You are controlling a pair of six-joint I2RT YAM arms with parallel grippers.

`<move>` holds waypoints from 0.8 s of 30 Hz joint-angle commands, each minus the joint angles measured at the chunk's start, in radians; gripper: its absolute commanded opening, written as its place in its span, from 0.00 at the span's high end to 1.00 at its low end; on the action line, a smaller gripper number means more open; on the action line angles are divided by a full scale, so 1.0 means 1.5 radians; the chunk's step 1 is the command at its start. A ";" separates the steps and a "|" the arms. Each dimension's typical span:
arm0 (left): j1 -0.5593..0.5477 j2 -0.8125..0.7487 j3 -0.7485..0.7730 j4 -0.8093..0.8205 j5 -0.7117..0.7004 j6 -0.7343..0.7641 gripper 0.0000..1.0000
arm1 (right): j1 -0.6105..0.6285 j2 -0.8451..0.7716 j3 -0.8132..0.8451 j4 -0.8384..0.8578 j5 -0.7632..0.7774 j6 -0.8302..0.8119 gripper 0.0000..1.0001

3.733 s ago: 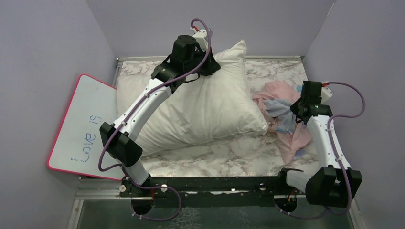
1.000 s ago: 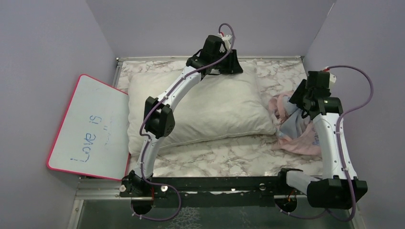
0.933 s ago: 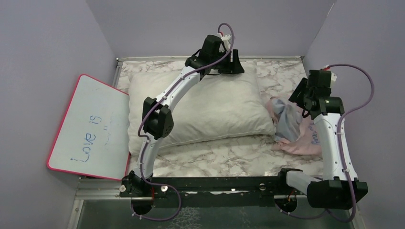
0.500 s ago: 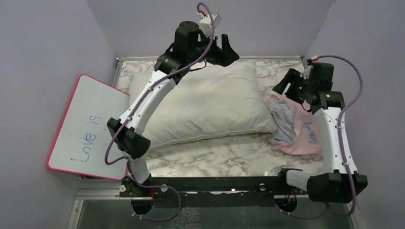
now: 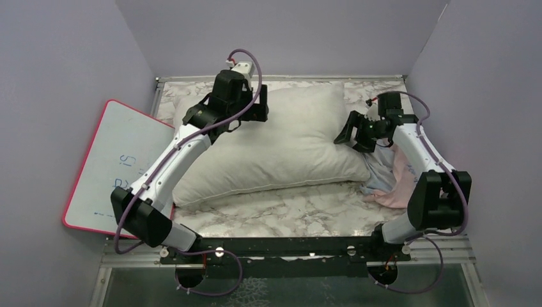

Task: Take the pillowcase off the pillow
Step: Place the pillowcase at the center of the board, then reset both arms

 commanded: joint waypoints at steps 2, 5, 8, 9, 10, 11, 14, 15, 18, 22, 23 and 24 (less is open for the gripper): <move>0.023 -0.113 -0.073 -0.021 -0.146 -0.043 0.01 | 0.014 -0.048 0.056 -0.066 0.172 -0.066 0.20; 0.023 -0.151 -0.098 -0.022 -0.201 -0.057 0.01 | 0.014 -0.090 0.102 -0.055 0.113 -0.090 0.19; 0.023 -0.175 -0.102 -0.031 -0.273 -0.087 0.01 | 0.015 -0.147 0.098 0.006 0.040 -0.069 0.16; 0.023 -0.181 -0.102 -0.034 -0.288 -0.092 0.01 | 0.014 -0.164 0.094 0.030 0.016 -0.061 0.15; 0.023 -0.188 -0.104 -0.040 -0.303 -0.104 0.01 | 0.015 -0.179 0.089 0.052 -0.001 -0.052 0.14; 0.023 -0.196 -0.109 -0.045 -0.318 -0.115 0.01 | 0.014 -0.194 0.082 0.073 -0.013 -0.046 0.14; 0.023 -0.236 -0.143 -0.052 -0.338 -0.126 0.01 | 0.014 -0.228 0.064 0.120 -0.027 -0.039 0.13; 0.022 -0.249 -0.156 -0.056 -0.347 -0.127 0.01 | 0.014 -0.236 0.060 0.129 -0.028 -0.040 0.13; 0.022 -0.283 -0.185 -0.075 -0.373 -0.128 0.01 | 0.014 -0.255 0.054 0.147 -0.019 -0.043 0.13; 0.022 -0.312 -0.201 -0.108 -0.400 -0.139 0.01 | 0.014 -0.272 0.045 0.173 -0.049 -0.042 0.13; 0.022 -0.318 -0.203 -0.113 -0.400 -0.141 0.01 | 0.014 -0.276 0.039 0.179 -0.061 -0.041 0.13; 0.022 -0.323 -0.204 -0.116 -0.400 -0.142 0.01 | 0.014 -0.281 0.033 0.192 -0.072 -0.038 0.13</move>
